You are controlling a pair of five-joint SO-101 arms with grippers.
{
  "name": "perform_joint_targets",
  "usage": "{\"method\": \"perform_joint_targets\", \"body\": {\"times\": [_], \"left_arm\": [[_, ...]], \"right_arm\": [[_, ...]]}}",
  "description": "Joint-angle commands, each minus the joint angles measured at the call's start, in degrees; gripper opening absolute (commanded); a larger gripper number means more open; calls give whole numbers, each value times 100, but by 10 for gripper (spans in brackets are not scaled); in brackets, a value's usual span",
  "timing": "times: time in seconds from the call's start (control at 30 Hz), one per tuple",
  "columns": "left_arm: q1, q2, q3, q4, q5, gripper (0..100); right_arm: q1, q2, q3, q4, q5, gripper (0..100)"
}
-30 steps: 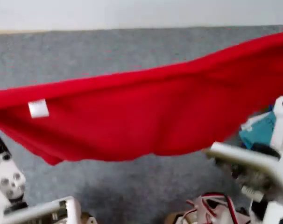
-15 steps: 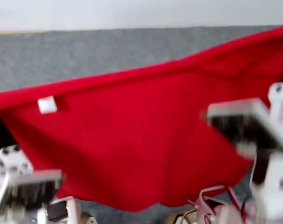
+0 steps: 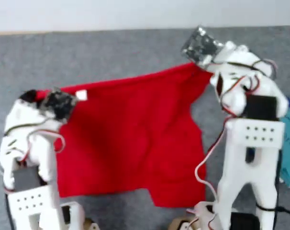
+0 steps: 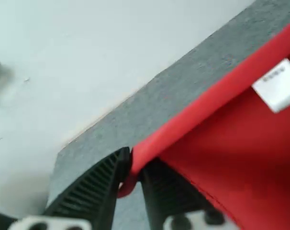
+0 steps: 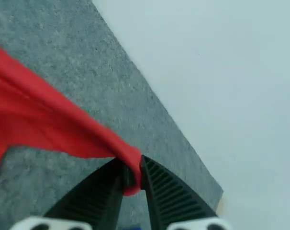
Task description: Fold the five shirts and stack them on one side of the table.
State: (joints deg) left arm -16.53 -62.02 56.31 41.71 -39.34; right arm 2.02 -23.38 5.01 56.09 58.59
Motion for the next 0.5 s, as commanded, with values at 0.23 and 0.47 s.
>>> {"method": "perform_joint_targets", "body": {"times": [0.23, 0.47], "left_arm": [[211, 2866, -1429, -1187, -53, 5], [246, 5134, -3741, -1169, -44, 5]], "right_arm": [[-31, 655, 440, -2018, -70, 11], [-48, 2360, -1574, -2000, -79, 11]]}}
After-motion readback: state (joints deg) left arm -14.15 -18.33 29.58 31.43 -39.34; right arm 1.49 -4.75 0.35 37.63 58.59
